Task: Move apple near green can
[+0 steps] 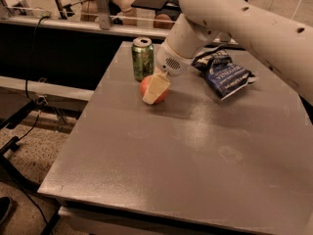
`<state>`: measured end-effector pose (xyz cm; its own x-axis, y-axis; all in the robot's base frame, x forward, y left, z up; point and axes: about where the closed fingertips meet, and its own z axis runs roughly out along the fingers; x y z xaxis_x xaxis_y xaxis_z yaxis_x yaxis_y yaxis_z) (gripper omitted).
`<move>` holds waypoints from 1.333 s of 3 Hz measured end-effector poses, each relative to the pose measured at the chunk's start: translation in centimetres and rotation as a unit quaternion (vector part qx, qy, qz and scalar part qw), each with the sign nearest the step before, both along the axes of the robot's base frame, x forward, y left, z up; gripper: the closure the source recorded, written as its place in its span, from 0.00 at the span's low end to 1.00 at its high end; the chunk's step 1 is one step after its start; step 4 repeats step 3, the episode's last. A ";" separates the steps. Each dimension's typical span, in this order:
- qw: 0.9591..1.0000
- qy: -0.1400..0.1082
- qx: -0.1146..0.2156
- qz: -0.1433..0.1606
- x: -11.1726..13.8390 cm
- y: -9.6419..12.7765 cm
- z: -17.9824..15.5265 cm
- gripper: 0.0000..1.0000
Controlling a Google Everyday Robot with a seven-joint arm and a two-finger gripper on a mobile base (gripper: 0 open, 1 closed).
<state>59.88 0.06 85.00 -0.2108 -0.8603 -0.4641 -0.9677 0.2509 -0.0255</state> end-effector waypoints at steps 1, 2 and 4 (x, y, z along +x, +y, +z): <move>1.000 0.001 0.000 0.001 0.0 0.1 -0.1 0.04; 1.000 0.001 0.000 0.002 -0.1 0.2 -0.2 0.00; 1.000 0.001 0.000 0.002 -0.1 0.2 -0.2 0.00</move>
Offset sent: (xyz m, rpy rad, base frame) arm -0.0003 0.0010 -0.0011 -0.0006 0.0017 0.0021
